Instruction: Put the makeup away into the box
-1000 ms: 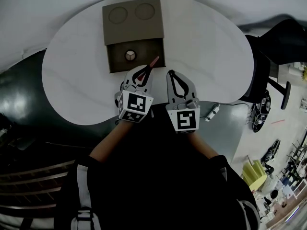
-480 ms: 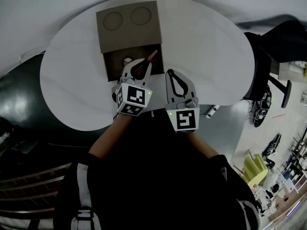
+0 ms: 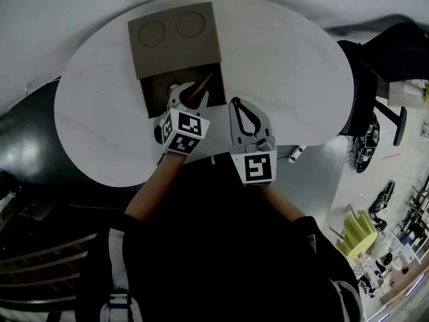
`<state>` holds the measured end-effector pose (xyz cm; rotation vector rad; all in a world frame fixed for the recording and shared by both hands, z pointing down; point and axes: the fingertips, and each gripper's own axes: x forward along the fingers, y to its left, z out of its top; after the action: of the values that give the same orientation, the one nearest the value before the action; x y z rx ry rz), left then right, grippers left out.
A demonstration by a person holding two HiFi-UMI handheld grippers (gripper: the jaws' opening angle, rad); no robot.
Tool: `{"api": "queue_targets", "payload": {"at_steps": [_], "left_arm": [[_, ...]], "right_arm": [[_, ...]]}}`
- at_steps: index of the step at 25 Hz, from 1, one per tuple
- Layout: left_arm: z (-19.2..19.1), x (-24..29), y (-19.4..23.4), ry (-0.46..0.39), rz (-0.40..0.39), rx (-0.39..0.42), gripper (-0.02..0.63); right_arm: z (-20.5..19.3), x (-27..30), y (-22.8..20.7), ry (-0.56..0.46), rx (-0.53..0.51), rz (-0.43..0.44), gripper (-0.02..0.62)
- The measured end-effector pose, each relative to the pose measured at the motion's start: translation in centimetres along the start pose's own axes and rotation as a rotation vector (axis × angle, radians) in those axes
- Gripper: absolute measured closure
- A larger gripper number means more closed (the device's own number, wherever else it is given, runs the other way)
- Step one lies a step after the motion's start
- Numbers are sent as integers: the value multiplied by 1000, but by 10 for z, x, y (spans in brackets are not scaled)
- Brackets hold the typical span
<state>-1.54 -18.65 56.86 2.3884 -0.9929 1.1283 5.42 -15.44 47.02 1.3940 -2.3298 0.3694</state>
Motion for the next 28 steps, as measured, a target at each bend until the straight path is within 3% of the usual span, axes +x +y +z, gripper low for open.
{"api": "queue_targets", "payload": {"at_steps": [2,9,14,18,28], "left_arm": [[0,0,0,2,-1,-1,459],[14,-19,0,-74,43,-4,446],[38,-53,0,-201,125,-7,534],[62,-93,-5,-321,175,-44,587],[111,-203,-34,-601,281,-105,598]], "right_arm": [[4,0,-1,-39,-43,1,574],[10,-13,3,-39,-10,-5,574],[28,-28,4,-106,-49,-5,572],[57,-41,3,-249,-124,-7,574],[123,-100,3,-405,-127,-18,574]]}}
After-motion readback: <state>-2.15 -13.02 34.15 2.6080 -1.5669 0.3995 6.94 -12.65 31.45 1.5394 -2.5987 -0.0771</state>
